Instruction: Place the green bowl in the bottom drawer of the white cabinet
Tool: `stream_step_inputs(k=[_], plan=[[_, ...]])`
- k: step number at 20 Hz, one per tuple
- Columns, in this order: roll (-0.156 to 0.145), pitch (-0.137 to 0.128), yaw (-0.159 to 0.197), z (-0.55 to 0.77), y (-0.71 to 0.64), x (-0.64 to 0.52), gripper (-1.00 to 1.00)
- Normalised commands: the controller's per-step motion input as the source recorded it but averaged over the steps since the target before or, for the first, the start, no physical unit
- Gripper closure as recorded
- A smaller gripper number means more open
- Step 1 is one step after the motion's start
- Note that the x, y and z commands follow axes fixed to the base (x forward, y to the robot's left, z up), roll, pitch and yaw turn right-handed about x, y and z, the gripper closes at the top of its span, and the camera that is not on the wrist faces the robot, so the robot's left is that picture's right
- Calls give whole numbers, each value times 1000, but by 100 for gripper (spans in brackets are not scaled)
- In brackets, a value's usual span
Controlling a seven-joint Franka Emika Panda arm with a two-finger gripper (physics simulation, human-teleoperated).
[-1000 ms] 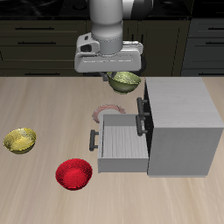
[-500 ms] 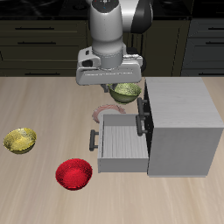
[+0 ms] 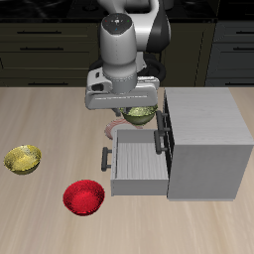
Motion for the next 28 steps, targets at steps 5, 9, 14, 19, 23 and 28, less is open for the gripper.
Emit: stream_step_inputs(k=[5,9,14,19,23,28], plan=[[-1,21,-1,-196,-14,21,100],[-2,8,-5,-89,-14,26,100],[-3,25,10,-180,-11,50,100],[-26,41,45,-167,77,55,-100],[-16,1,26,-10,1,8,-100],[21,8,31,-28,51,-8,-100]])
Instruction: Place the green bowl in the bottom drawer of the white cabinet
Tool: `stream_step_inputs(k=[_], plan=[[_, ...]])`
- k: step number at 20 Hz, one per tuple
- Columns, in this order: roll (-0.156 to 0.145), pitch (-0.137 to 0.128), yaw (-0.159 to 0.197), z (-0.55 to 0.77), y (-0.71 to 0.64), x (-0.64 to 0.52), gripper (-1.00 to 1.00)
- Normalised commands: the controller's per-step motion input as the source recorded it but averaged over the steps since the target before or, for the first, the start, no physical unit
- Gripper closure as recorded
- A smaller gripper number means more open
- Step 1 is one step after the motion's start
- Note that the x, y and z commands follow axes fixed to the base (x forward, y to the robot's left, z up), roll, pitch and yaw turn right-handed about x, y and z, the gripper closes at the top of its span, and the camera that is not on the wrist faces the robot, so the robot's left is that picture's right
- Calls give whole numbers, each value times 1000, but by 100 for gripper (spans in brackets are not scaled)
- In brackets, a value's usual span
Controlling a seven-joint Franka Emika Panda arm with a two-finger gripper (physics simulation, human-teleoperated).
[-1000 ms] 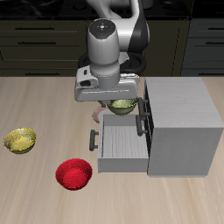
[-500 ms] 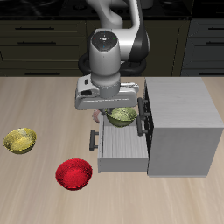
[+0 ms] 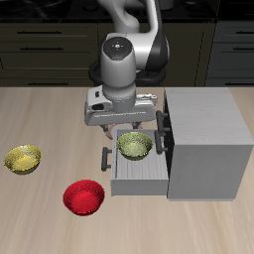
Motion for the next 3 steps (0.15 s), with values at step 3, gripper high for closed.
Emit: stream_step_inputs(k=[3], plan=[[1,5,18,-26,-24,-40,-100]])
